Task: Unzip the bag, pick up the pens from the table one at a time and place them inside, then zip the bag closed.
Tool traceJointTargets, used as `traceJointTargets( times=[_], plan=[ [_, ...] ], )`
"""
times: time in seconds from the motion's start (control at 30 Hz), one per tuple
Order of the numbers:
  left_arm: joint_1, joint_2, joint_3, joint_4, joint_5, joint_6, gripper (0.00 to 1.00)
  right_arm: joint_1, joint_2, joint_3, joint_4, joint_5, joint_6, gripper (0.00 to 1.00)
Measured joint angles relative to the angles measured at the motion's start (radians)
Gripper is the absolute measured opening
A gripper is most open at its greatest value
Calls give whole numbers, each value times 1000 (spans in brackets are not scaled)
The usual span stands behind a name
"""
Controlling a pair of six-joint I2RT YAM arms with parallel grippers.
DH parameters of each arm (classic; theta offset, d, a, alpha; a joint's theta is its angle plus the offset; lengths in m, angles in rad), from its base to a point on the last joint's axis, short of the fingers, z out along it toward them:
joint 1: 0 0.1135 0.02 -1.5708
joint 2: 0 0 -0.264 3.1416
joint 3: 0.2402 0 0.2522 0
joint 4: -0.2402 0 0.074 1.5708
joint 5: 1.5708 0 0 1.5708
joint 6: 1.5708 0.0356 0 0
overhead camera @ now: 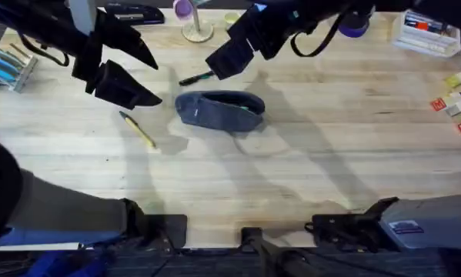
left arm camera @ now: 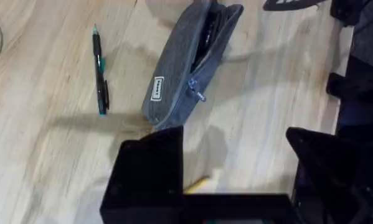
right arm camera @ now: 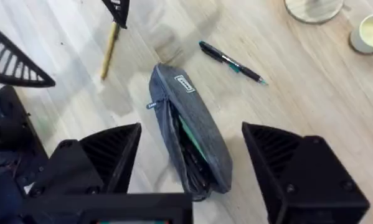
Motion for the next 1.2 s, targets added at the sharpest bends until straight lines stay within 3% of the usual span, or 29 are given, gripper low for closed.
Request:
traceJointTargets(
  times=[0.47, 0.53, 0.57, 0.73, 0.77, 1.07, 1.2],
  plan=[
    [0, -192, 0, 0, -13, 1, 994, 0, 0, 0, -66, 3, -34, 990],
    [0, -230, 0, 0, -14, 1, 994, 0, 0, 0, -65, 3, -47, 914],
    [0, -250, 0, 3, -13, 1, 994, 0, 0, 0, -65, 3, -55, 827],
    [0, -302, 0, 4, 42, 1, 994, 0, 0, 0, -39, 3, -104, 113],
    [0, -304, 0, 4, 52, 1, 994, 0, 0, 0, -35, 3, -109, 52],
    [0, -301, 0, 16, 76, 0, 994, 0, 33, 3, -65, 3, -160, 30],
    [0, -301, 0, 48, 53, -42, 995, 0, 80, 3, -102, 3, -167, 30]
  ],
)
